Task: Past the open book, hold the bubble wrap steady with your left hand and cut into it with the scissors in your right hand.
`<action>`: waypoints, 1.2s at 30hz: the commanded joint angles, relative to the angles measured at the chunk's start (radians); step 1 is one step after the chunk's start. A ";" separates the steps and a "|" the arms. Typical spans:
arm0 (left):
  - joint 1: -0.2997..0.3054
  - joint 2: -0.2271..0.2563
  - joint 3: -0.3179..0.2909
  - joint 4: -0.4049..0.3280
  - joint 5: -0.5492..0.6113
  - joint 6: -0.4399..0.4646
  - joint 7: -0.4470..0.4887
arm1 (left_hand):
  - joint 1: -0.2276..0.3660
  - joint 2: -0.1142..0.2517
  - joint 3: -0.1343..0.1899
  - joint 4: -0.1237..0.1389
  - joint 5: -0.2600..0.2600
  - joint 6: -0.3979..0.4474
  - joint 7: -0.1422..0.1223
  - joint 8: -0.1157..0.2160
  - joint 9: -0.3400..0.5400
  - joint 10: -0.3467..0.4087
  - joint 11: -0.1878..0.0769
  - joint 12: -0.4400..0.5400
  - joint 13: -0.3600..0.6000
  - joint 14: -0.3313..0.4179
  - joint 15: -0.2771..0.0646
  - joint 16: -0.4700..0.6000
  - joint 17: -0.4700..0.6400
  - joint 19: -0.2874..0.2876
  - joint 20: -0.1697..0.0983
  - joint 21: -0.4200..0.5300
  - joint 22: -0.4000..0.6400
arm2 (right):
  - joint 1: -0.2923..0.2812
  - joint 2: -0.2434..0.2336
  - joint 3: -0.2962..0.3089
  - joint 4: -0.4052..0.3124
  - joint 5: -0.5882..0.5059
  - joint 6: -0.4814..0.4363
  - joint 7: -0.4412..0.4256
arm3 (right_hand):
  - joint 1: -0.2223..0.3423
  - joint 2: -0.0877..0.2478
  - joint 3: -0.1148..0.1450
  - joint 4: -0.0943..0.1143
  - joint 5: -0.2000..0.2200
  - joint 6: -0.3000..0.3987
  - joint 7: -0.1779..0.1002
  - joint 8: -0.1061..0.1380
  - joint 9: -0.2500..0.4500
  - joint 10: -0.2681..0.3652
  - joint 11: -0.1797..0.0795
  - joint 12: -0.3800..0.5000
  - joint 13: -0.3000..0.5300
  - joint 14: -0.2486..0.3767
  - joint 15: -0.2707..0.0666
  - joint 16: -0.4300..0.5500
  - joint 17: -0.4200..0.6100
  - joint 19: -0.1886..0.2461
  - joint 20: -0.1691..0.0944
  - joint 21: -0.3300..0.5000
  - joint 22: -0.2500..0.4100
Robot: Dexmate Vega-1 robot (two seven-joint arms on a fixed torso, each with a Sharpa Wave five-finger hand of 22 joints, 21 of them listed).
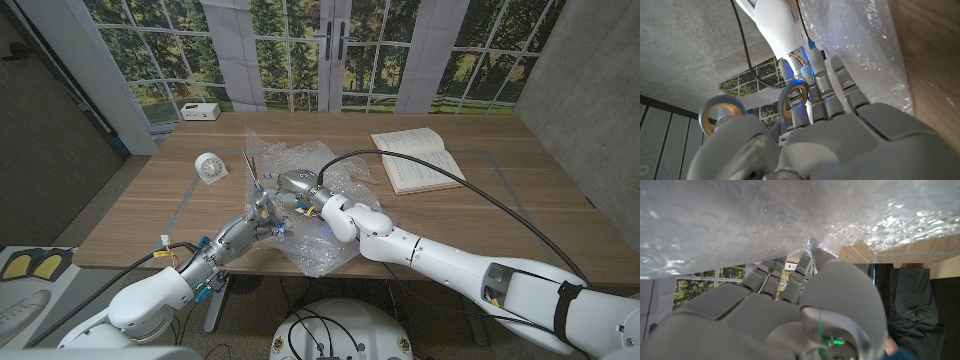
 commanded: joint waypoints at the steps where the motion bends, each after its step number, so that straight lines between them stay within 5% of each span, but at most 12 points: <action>1: 0.003 0.001 -0.004 0.001 0.003 -0.012 -0.009 | 0.001 0.003 -0.003 0.001 -0.002 0.083 0.077 -0.003 0.002 0.009 -0.002 0.001 0.002 0.001 0.005 0.004 0.002 0.006 0.000 -0.002 0.004 | -0.046 -0.015 0.041 -0.017 0.006 0.051 -0.151 | 0.015 -0.011 -0.009 -0.027 -0.004 0.031 -0.004 -0.001 0.002 0.019 -0.002 0.031 0.025 0.024 -0.192 0.011 0.009 0.017 -0.031 0.007 0.004; 11: 0.011 -0.003 -0.011 -0.001 0.005 -0.015 -0.006 | 0.000 0.004 -0.003 0.002 -0.002 0.084 0.077 -0.004 0.007 0.010 -0.004 0.002 0.004 0.001 0.004 0.003 0.000 0.005 0.000 -0.004 0.004 | -0.081 -0.014 0.090 -0.045 0.064 0.064 -0.178 | 0.060 -0.027 -0.038 -0.081 -0.005 0.027 0.013 -0.024 0.004 0.006 0.000 0.087 0.084 0.067 -0.192 0.025 0.032 0.045 -0.024 0.014 0.005; 27: -0.009 0.000 -0.008 0.003 0.005 -0.008 -0.007 | -0.005 0.009 -0.002 0.004 -0.002 0.086 0.077 -0.009 0.010 0.009 -0.005 0.000 0.004 0.001 0.006 0.003 0.000 0.004 0.001 -0.007 0.004 | -0.108 -0.093 0.189 -0.098 0.189 0.188 -0.154 | 0.079 -0.008 -0.060 -0.085 -0.004 -0.005 0.007 -0.036 0.007 -0.036 0.001 0.126 0.139 0.080 -0.191 0.038 0.063 0.022 -0.011 0.005 0.007; 36: -0.053 -0.001 0.012 0.037 -0.106 -0.011 -0.095 | -0.007 0.009 -0.002 0.004 -0.003 0.086 0.077 -0.012 0.011 0.009 -0.003 0.000 0.005 0.001 0.006 0.004 0.001 0.005 0.001 -0.008 0.005 | -0.141 -0.133 0.234 -0.127 0.211 0.244 -0.167 | 0.079 -0.001 -0.075 -0.079 -0.004 -0.002 -0.012 -0.032 0.009 -0.052 -0.001 0.152 0.171 0.051 -0.191 0.029 0.080 0.007 -0.025 0.000 0.009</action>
